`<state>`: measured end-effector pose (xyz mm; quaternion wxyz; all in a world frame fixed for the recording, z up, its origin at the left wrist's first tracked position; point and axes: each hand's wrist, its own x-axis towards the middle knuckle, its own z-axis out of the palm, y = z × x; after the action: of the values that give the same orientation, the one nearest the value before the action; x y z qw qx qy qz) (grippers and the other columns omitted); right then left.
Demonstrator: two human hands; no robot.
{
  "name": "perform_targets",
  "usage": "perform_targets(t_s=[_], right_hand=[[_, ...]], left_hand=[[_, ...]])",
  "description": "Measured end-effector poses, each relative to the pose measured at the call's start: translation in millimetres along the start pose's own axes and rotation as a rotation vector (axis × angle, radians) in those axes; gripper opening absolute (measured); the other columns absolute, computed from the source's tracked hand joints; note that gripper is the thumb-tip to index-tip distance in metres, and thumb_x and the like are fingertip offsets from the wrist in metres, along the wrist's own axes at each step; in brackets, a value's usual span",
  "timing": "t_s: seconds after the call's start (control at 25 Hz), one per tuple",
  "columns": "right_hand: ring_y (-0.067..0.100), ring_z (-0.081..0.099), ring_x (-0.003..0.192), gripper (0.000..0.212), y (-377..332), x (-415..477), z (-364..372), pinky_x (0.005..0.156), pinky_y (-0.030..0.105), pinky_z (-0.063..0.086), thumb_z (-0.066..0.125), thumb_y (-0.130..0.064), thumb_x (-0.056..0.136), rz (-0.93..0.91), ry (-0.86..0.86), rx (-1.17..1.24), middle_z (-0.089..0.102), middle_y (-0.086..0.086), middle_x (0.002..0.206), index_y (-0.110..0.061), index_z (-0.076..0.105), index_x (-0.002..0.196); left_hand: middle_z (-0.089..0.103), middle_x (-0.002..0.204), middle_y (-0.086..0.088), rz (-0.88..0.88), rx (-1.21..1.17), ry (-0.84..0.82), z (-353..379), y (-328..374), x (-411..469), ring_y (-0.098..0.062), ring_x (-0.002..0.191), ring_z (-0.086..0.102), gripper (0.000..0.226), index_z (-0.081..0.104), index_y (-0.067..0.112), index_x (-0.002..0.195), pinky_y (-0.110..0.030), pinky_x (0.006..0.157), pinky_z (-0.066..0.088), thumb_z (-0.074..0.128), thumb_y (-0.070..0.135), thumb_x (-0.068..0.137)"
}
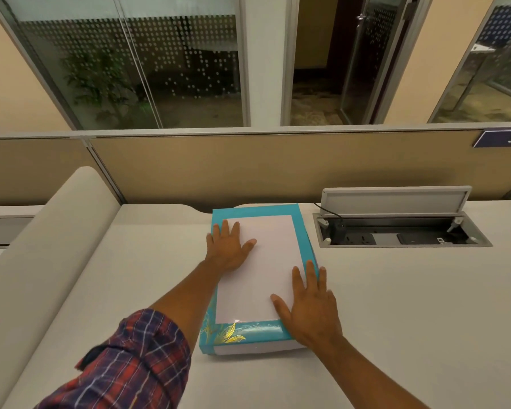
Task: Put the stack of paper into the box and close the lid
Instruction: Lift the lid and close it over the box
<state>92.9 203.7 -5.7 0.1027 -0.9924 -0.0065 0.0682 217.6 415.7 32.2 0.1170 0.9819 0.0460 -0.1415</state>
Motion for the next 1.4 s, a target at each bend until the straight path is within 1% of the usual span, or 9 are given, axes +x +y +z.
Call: perform_targets(t_s=[0.2,0.36,0.48,0.6,0.68,0.88,1.04,1.24,1.4], right_hand=[[0.036,-0.005,0.162,0.107,1,0,10,0.114,0.048,0.049,-0.003,-0.089,0.076,-0.015,0.001,-0.007,-0.006,0.003,0.176,-0.028,0.004,0.163],[0.036,-0.003,0.162,0.102,-1,2,15,0.109,0.048,0.052,0.006,-0.089,0.081,0.000,-0.006,-0.015,-0.004,0.003,0.176,-0.028,0.007,0.163],[0.036,-0.003,0.162,0.103,-3,1,19,0.115,0.051,0.046,0.004,-0.089,0.081,0.013,-0.001,-0.013,-0.007,0.004,0.176,-0.028,0.007,0.164],[0.035,-0.009,0.162,0.104,-4,0,19,0.123,0.059,0.028,0.002,-0.090,0.079,0.022,0.029,-0.012,-0.015,0.005,0.175,-0.031,0.005,0.164],[0.037,-0.008,0.162,0.105,-5,0,17,0.124,0.060,0.023,0.004,-0.091,0.080,0.036,0.045,-0.004,-0.014,0.008,0.175,-0.031,0.009,0.165],[0.034,-0.001,0.163,0.111,-4,0,16,0.125,0.051,0.028,-0.008,-0.091,0.074,0.031,0.031,0.020,-0.010,0.006,0.176,-0.028,0.009,0.165],[0.035,0.001,0.162,0.109,-5,0,16,0.124,0.052,0.028,-0.006,-0.090,0.075,0.037,0.012,0.005,-0.006,0.005,0.176,-0.028,0.009,0.164],[0.036,0.004,0.162,0.100,-5,1,18,0.123,0.053,0.030,0.012,-0.086,0.085,0.031,0.005,-0.016,0.002,0.005,0.176,-0.025,0.015,0.164],[0.037,0.003,0.162,0.102,-5,-1,18,0.124,0.052,0.028,0.005,-0.086,0.084,0.024,0.012,-0.028,0.002,0.005,0.176,-0.024,0.013,0.165]], left_hand=[[-0.003,0.178,-0.012,-0.001,0.029,0.059,19,-5,11,-0.038,0.164,-0.005,0.086,0.010,0.021,0.168,-0.055,0.132,0.001,0.027,0.071,0.101],[0.001,0.178,-0.012,0.012,0.044,0.115,27,-8,17,-0.038,0.164,-0.002,0.085,0.013,0.020,0.167,-0.055,0.132,0.004,0.027,0.071,0.101],[0.001,0.178,-0.011,0.011,0.049,0.118,29,-10,20,-0.037,0.164,-0.002,0.085,0.012,0.021,0.168,-0.054,0.132,0.003,0.028,0.072,0.101],[-0.002,0.178,-0.010,0.013,0.055,0.118,32,-10,22,-0.037,0.164,-0.003,0.086,0.010,0.021,0.168,-0.054,0.132,0.002,0.027,0.072,0.101],[-0.002,0.178,-0.010,0.012,0.058,0.123,33,-10,22,-0.037,0.164,-0.004,0.086,0.010,0.021,0.168,-0.054,0.131,0.001,0.027,0.073,0.100],[-0.003,0.178,-0.011,0.006,0.080,0.115,35,-10,23,-0.037,0.164,-0.005,0.087,0.009,0.020,0.168,-0.054,0.132,0.000,0.027,0.073,0.100],[-0.003,0.178,-0.011,0.011,0.076,0.120,36,-11,23,-0.037,0.164,-0.005,0.088,0.008,0.021,0.168,-0.053,0.132,0.000,0.026,0.073,0.100],[-0.002,0.178,-0.010,0.017,0.064,0.126,35,-10,22,-0.036,0.164,-0.005,0.088,0.009,0.021,0.168,-0.053,0.132,0.000,0.027,0.073,0.099],[-0.008,0.178,-0.011,0.029,0.101,0.080,31,-11,18,-0.037,0.164,-0.008,0.088,0.004,0.020,0.169,-0.054,0.133,-0.001,0.023,0.072,0.101]])
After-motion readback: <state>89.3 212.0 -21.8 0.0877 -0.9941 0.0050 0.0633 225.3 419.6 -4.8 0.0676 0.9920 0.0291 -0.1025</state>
